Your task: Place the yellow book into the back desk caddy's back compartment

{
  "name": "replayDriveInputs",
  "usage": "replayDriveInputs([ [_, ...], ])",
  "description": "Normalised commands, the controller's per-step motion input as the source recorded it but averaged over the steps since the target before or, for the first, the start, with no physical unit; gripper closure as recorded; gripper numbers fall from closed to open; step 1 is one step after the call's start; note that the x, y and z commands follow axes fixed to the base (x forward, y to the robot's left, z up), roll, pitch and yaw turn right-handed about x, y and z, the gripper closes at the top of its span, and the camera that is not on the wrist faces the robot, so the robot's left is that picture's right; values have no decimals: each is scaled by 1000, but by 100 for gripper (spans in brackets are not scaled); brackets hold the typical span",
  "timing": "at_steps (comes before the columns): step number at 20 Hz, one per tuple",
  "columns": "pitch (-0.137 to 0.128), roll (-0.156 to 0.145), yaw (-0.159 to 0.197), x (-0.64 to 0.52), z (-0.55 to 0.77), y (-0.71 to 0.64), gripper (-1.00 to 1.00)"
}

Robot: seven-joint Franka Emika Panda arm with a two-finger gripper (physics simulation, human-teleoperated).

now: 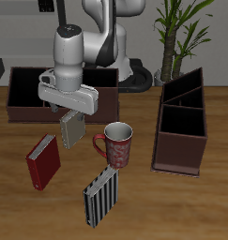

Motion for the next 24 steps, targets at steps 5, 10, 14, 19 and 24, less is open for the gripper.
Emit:
replayDriveInputs([
  [5,55,7,-52,-26,-337,34,-100],
  [10,45,15,-34,11,-328,37,100],
  [14,40,-6,-38,62,-110,-56,100],
  [19,0,7,-25,55,249,-63,100],
  [24,-37,47,89,-2,593,77,100],
])
